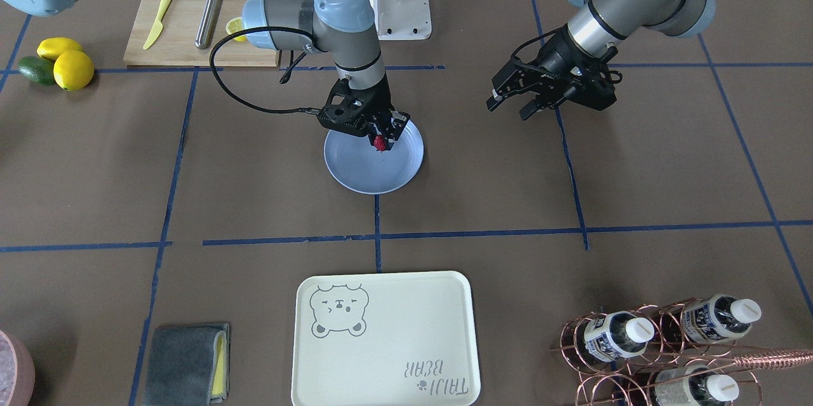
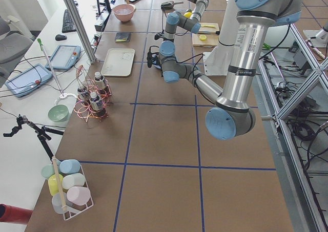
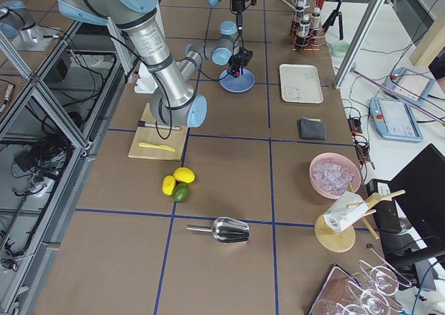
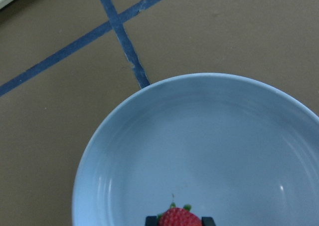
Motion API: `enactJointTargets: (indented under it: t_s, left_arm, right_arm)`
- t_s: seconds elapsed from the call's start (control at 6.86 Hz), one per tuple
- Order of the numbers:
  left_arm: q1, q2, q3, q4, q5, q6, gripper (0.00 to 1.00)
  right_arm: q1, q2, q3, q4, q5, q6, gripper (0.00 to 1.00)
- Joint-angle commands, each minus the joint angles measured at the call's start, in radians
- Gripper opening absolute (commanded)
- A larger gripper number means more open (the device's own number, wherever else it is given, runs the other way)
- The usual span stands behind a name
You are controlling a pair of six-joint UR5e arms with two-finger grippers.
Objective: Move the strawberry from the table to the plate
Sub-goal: 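Lower the strawberry onto the plate and open the right gripper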
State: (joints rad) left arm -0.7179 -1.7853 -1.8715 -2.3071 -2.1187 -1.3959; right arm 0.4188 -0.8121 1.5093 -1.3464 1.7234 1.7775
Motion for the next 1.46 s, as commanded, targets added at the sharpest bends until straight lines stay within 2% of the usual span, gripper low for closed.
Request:
enactJointTargets:
  t_s: [0.0, 0.73, 0.88, 1.02, 1.31]
  left_arm:
    - [0.0, 0.0, -0.002, 0.0, 0.002, 0.0, 0.84]
    - [0.001, 0.0, 0.0, 0.0, 0.003, -0.002, 0.84]
    - [0.001, 0.001, 0.002, 0.0, 0.003, -0.002, 0.84]
    - [0.001, 0.001, 0.002, 0.0, 0.003, -0.002, 0.84]
    - [0.001, 0.001, 0.002, 0.0, 0.005, -0.002, 0.84]
  right_arm:
    - [0.0, 0.002, -0.02, -0.003, -0.013, -0.001, 0.0]
    - [-0.008, -0.001, -0.023, -0.039, -0.016, -0.004, 0.0]
    - [-0.009, 0.001, -0.023, -0.039, -0.016, -0.004, 0.31]
    - [-0.009, 0.001, -0.023, -0.039, -0.016, -0.004, 0.99]
    - [-0.008, -0.001, -0.018, -0.04, -0.016, -0.009, 1.0]
